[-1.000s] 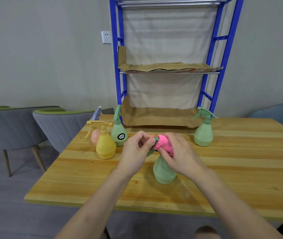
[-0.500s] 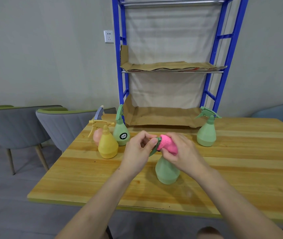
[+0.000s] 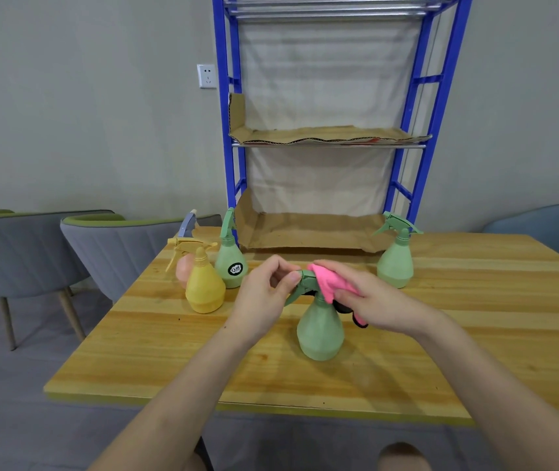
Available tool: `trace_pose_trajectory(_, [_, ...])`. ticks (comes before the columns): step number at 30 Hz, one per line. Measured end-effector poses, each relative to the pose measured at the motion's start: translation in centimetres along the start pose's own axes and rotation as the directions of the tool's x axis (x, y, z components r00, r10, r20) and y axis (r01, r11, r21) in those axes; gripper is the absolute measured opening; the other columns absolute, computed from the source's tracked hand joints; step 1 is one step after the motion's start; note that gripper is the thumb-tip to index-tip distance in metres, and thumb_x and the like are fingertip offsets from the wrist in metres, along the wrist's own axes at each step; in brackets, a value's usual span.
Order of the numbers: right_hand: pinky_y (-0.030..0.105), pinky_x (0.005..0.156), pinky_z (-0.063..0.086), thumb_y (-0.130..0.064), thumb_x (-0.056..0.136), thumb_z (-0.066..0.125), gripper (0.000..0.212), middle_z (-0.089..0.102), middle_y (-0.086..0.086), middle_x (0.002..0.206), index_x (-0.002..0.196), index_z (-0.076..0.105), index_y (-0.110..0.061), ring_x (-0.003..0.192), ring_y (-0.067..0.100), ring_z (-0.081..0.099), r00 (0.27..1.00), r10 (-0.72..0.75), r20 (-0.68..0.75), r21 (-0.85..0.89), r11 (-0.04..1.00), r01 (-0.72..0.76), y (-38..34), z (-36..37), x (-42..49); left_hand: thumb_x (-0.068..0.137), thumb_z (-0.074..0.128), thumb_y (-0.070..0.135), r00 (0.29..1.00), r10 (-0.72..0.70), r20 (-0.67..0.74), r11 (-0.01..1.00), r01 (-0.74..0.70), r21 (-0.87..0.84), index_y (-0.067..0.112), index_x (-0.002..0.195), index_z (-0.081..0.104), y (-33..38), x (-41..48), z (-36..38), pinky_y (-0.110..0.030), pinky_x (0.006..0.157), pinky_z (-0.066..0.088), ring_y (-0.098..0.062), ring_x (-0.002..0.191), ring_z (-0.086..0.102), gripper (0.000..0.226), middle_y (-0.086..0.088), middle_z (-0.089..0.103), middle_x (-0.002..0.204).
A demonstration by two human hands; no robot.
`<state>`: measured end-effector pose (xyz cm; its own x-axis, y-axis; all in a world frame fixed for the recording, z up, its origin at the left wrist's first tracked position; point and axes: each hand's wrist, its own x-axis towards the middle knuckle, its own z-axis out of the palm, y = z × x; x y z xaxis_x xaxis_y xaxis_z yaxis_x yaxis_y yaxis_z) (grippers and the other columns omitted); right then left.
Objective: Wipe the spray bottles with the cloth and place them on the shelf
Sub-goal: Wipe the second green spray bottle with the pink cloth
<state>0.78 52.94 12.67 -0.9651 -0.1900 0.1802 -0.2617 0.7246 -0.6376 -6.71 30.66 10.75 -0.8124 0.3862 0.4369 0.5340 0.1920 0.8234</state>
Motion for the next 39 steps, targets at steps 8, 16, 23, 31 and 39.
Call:
trace_pose_trajectory(8, [0.044, 0.099, 0.057, -0.033, 0.109, 0.053, 0.039, 0.069, -0.017, 0.126, 0.147, 0.052, -0.044, 0.113, 0.007, 0.067, 0.999, 0.034, -0.035, 0.049, 0.998, -0.033, -0.1, 0.0, 0.3, 0.102, 0.066, 0.019, 1.0, 0.001, -0.015, 1.0, -0.001, 0.009, 0.021, 0.098, 0.068, 0.6, 0.0, 0.2, -0.027, 0.081, 0.054, -0.01, 0.088, 0.066, 0.005, 0.012, 0.07, 0.088])
trace_pose_trajectory(16, [0.026, 0.071, 0.04, -0.04, 0.095, 0.073, 0.034, 0.062, -0.013, 0.095, 0.124, 0.056, -0.034, 0.089, 0.012, 0.056, 0.967, 0.028, -0.255, -0.186, 0.979, -0.078, -0.6, 2.0, 1.2, 0.101, 0.065, 0.022, 0.999, -0.027, -0.045, 0.999, 0.028, 0.024, 0.026, 0.096, 0.066, 0.3, -0.2, 0.6, -0.047, 0.085, 0.057, -0.016, 0.089, 0.066, 0.007, 0.008, 0.071, 0.089])
trace_pose_trajectory(23, [0.033, 0.081, 0.044, -0.034, 0.099, 0.071, 0.042, 0.062, -0.01, 0.113, 0.135, 0.051, -0.028, 0.1, 0.015, 0.059, 0.975, -0.018, -0.222, -0.255, 0.966, -0.04, -0.9, 2.3, 0.8, 0.102, 0.065, 0.022, 0.999, -0.031, -0.032, 1.0, 0.031, 0.002, 0.028, 0.095, 0.067, 0.4, -0.3, 0.5, -0.046, 0.085, 0.058, -0.015, 0.089, 0.067, 0.009, 0.009, 0.071, 0.089])
trace_pose_trajectory(31, [0.037, 0.086, 0.051, -0.033, 0.099, 0.07, 0.043, 0.064, -0.008, 0.118, 0.136, 0.048, -0.031, 0.104, 0.017, 0.061, 0.987, -0.015, -0.161, -0.251, 0.968, -0.026, -0.5, 1.5, 0.9, 0.101, 0.066, 0.024, 0.999, -0.016, -0.035, 1.0, 0.017, 0.014, 0.029, 0.094, 0.065, 0.2, -0.2, 0.5, -0.043, 0.084, 0.058, -0.01, 0.086, 0.066, 0.009, 0.014, 0.07, 0.086])
trace_pose_trajectory(39, [0.036, 0.079, 0.048, -0.041, 0.098, 0.069, 0.042, 0.064, -0.01, 0.116, 0.133, 0.047, -0.033, 0.097, 0.013, 0.06, 0.953, -0.071, -0.296, -0.307, 0.951, -0.025, -0.8, 3.3, 0.8, 0.102, 0.065, 0.025, 1.0, -0.005, -0.013, 0.999, 0.005, 0.043, 0.024, 0.098, 0.066, 0.3, -0.2, 0.2, -0.043, 0.083, 0.057, -0.011, 0.086, 0.063, 0.005, 0.009, 0.069, 0.089])
